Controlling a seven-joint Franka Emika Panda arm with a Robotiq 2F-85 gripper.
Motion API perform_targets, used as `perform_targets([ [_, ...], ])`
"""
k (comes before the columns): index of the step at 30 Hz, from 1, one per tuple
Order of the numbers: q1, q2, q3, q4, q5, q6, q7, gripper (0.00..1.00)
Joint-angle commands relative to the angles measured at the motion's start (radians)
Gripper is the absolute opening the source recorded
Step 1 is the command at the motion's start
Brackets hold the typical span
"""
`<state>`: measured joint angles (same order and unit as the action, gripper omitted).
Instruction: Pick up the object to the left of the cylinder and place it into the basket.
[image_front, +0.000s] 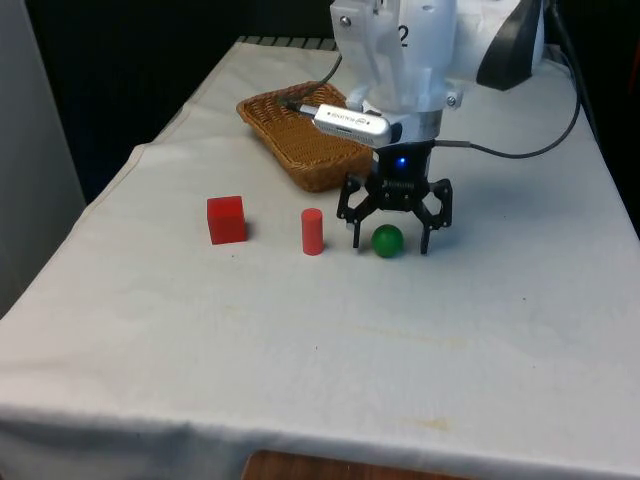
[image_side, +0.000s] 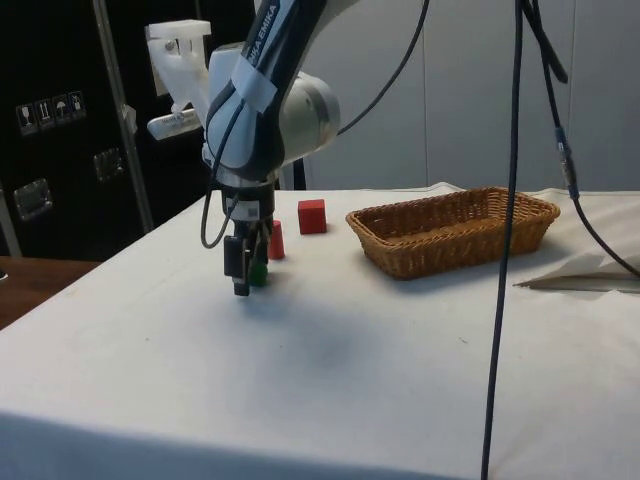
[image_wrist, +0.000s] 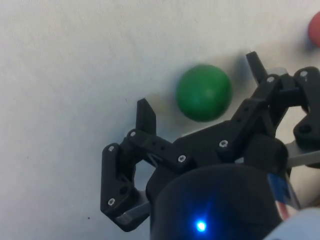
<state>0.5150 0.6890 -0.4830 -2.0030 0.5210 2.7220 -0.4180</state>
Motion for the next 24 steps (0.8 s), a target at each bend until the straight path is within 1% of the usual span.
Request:
perform_targets([
  [1, 0.0, 0.003, 0.0, 0.002, 0.002, 0.001, -0.002, 1.0],
  [2, -0.013, 0.002, 0.017, 0.006, 0.016, 0.013, -0.016, 1.0],
  [6, -0.007, 0.004, 0.01, 0.005, 0.011, 0.006, -0.01, 1.0],
  [8, -0.006, 0.004, 0.008, 0.005, 0.01, 0.005, -0.008, 1.0],
  [9, 0.0, 0.006, 0.0, 0.005, 0.003, 0.001, -0.002, 1.0],
  [10, -0.005, 0.005, 0.007, 0.005, 0.009, 0.004, -0.007, 1.0],
  [17, 0.0, 0.006, 0.0, 0.005, 0.003, 0.0, -0.002, 1.0],
  [24, 0.0, 0.004, 0.0, 0.003, 0.003, 0.002, -0.003, 1.0],
])
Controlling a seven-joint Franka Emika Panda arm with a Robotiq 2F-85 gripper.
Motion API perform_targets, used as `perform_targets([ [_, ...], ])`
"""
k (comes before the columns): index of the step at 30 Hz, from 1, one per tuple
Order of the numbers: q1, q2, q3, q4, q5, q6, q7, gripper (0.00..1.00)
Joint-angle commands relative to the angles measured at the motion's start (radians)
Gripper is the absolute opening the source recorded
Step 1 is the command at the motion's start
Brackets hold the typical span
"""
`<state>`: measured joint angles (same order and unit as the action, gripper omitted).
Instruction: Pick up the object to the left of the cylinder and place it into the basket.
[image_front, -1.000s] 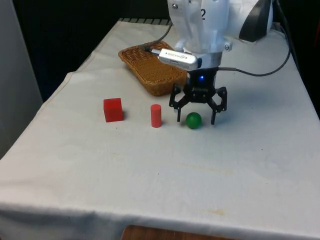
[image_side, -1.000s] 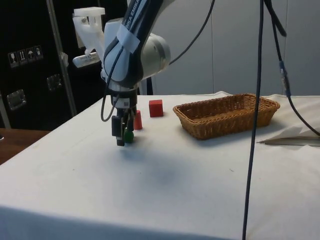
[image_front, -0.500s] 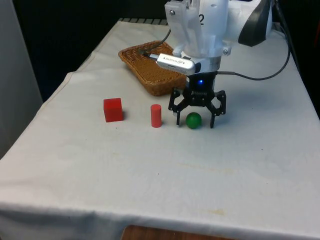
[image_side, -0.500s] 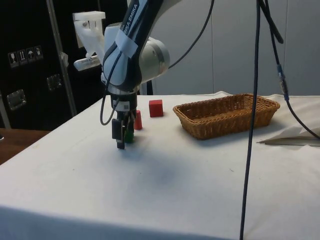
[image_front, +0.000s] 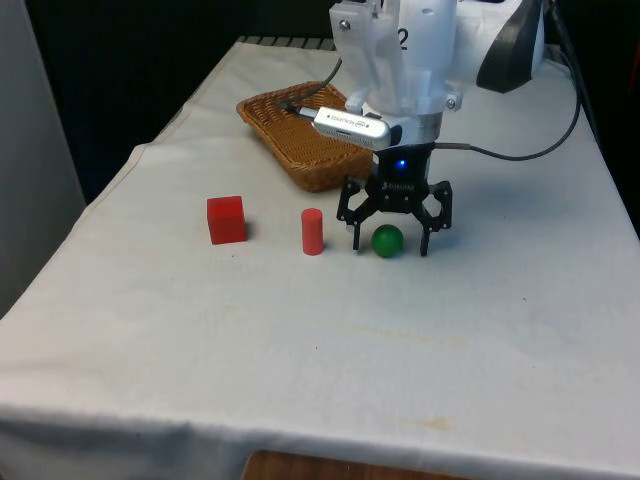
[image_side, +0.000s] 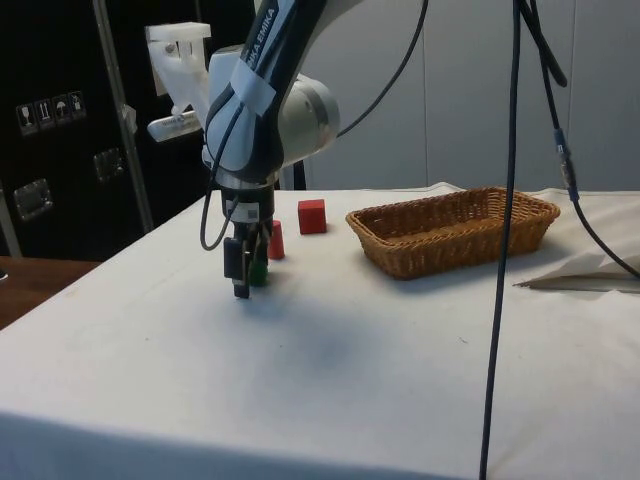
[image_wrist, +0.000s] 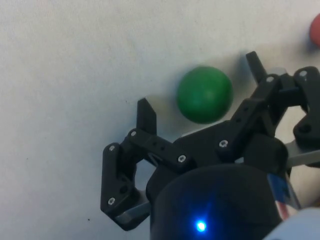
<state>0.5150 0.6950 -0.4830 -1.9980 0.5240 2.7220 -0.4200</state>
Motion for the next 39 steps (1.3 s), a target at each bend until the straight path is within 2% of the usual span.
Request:
perform_targets([
  [1, 0.0, 0.0, 0.0, 0.0, 0.0, 0.0, 0.0, 0.9],
  [2, 0.001, -0.002, 0.0, -0.003, 0.0, 0.002, -0.001, 0.9],
  [3, 0.001, -0.002, 0.0, -0.003, 0.0, 0.002, -0.001, 0.69],
  [5, 0.001, -0.003, 0.0, -0.004, 0.001, 0.002, -0.001, 0.45],
  [8, -0.001, -0.006, 0.002, -0.004, 0.001, -0.003, -0.003, 0.16],
  [10, -0.002, -0.009, 0.004, -0.004, 0.001, -0.006, -0.003, 0.0],
  [11, 0.005, -0.016, 0.006, -0.002, 0.0, -0.018, 0.004, 0.0],
  [12, -0.002, -0.01, 0.004, -0.005, 0.001, -0.007, -0.004, 0.0],
  [18, -0.002, -0.009, 0.004, -0.005, 0.001, -0.007, -0.004, 0.0],
  [20, 0.005, -0.016, 0.006, -0.002, 0.001, -0.018, 0.004, 0.0],
  [22, 0.003, -0.029, -0.001, -0.007, -0.002, -0.022, 0.001, 0.0],
  [26, 0.012, -0.059, -0.015, -0.011, -0.007, -0.044, 0.003, 0.0],
  [29, 0.012, -0.086, -0.025, -0.015, -0.018, -0.062, 0.003, 0.0],
  [30, 0.005, -0.07, -0.013, -0.006, -0.005, -0.053, -0.001, 0.0],
  [31, 0.012, -0.086, -0.025, -0.015, -0.018, -0.062, 0.003, 0.0],
  [36, 0.015, -0.129, -0.04, -0.019, -0.035, -0.091, 0.006, 0.0],
  [37, 0.006, -0.12, -0.028, -0.013, -0.022, -0.083, -0.001, 0.0],
  [38, 0.016, -0.143, -0.044, -0.023, -0.039, -0.099, 0.006, 0.0],
  [39, 0.017, -0.152, -0.047, -0.026, -0.041, -0.103, 0.006, 0.0],
])
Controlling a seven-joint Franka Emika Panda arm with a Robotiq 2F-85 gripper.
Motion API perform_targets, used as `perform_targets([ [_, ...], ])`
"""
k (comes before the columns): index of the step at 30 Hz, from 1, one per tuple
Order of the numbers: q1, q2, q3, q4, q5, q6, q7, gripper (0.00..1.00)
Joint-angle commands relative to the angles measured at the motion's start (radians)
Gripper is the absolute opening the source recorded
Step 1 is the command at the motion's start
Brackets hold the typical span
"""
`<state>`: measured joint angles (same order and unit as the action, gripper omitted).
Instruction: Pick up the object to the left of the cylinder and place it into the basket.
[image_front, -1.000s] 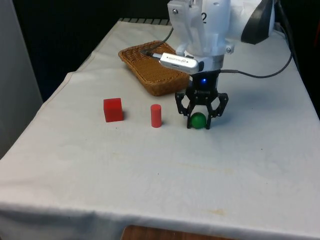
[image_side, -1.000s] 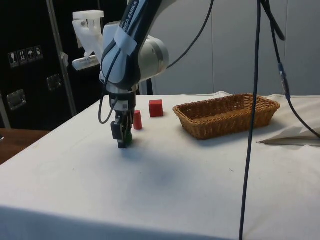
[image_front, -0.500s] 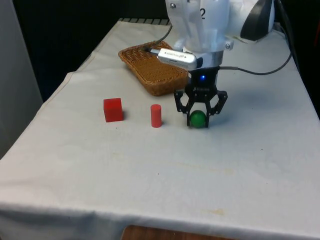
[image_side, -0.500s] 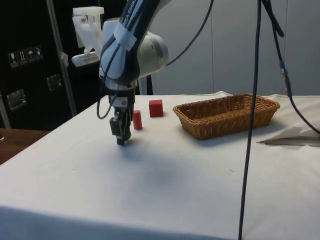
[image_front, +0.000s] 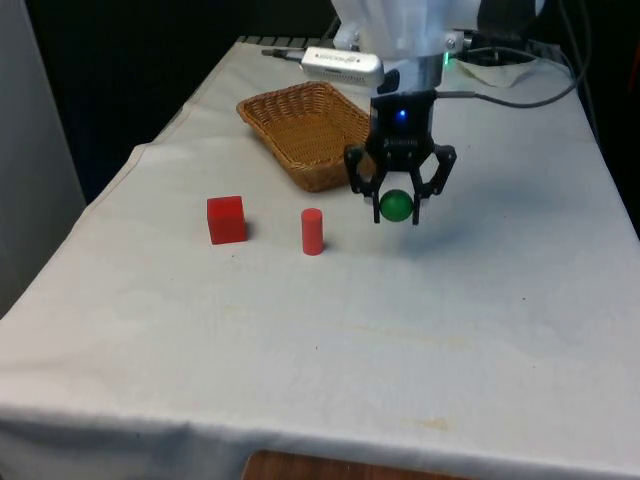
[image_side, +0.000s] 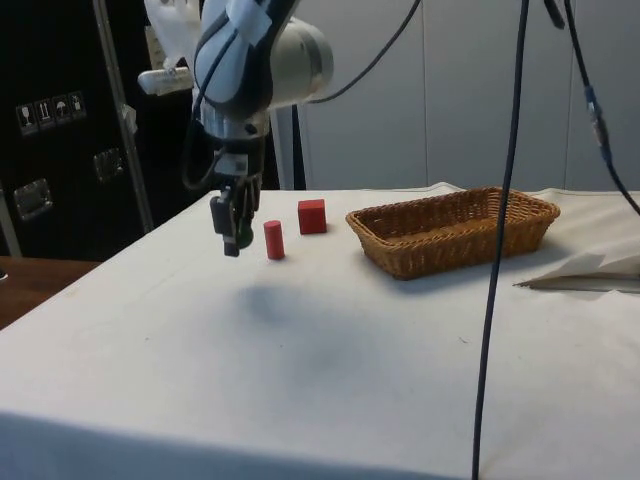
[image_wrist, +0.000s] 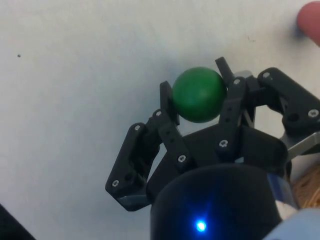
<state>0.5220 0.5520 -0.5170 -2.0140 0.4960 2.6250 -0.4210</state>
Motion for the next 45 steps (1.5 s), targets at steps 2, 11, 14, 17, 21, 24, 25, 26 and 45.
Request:
perform_targets([
  [2, 0.012, -0.025, -0.017, -0.017, -0.019, -0.012, 0.008, 0.0],
  [11, 0.011, -0.109, -0.025, -0.07, -0.041, -0.023, 0.005, 0.0],
  [14, 0.011, -0.143, -0.029, -0.098, -0.046, -0.022, -0.002, 0.0],
  [17, 0.012, -0.158, -0.03, -0.112, -0.047, -0.02, -0.005, 0.0],
  [21, 0.011, -0.195, -0.034, -0.147, -0.05, -0.016, -0.015, 0.0],
  [24, 0.01, -0.216, -0.037, -0.17, -0.048, -0.013, -0.025, 0.0],
  [25, 0.004, -0.208, -0.028, -0.157, -0.035, -0.019, -0.031, 0.0],
  [26, 0.01, -0.223, -0.038, -0.178, -0.048, -0.011, -0.029, 0.0],
  [45, 0.007, -0.349, -0.064, -0.322, -0.049, 0.012, -0.095, 0.0],
])
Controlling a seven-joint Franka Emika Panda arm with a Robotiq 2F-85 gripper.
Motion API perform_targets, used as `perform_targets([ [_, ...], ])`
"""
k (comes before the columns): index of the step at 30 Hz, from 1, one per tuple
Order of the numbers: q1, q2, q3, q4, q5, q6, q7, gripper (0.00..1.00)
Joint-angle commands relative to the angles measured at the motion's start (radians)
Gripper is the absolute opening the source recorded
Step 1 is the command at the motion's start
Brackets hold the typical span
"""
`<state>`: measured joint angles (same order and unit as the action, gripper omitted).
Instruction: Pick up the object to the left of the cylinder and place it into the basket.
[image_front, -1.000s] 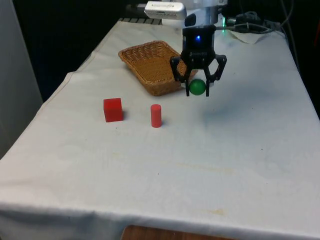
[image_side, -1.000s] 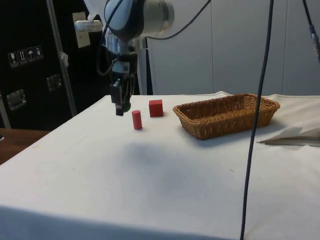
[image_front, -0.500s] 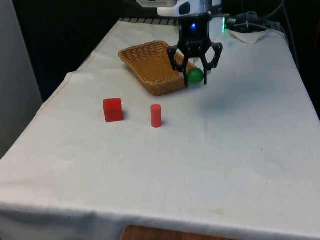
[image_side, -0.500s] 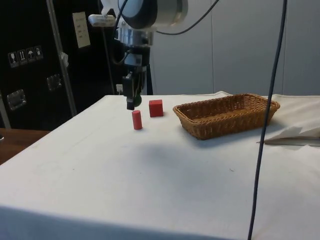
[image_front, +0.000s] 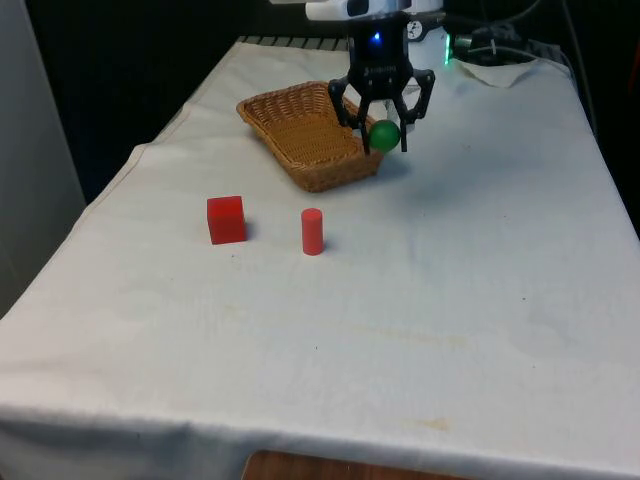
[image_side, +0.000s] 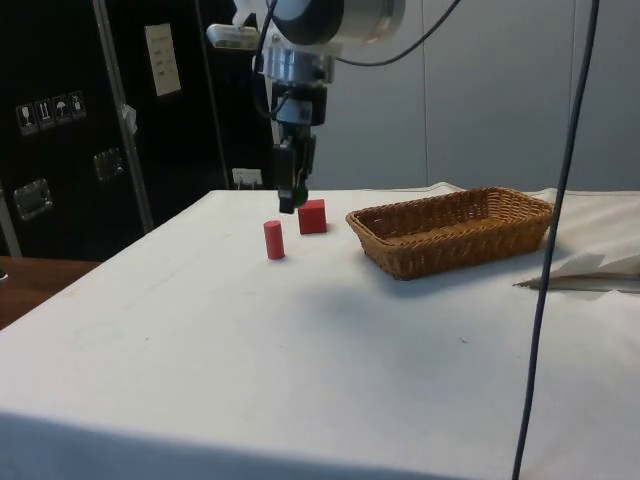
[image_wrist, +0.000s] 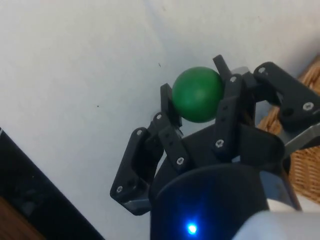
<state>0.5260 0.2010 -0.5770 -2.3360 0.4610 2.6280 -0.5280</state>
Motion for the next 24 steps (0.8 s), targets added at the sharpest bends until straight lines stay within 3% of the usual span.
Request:
perform_targets([
  [1, 0.003, -0.012, -0.008, -0.016, -0.014, 0.012, 0.003, 0.0],
  [15, -0.002, -0.097, -0.037, -0.1, 0.0, 0.007, -0.069, 0.0],
  [22, -0.004, -0.155, -0.069, -0.167, -0.02, 0.021, -0.121, 0.0],
  [23, -0.003, -0.155, -0.067, -0.16, 0.0, 0.007, -0.13, 0.0],
  [24, -0.004, -0.158, -0.072, -0.171, -0.021, 0.022, -0.128, 0.0],
])
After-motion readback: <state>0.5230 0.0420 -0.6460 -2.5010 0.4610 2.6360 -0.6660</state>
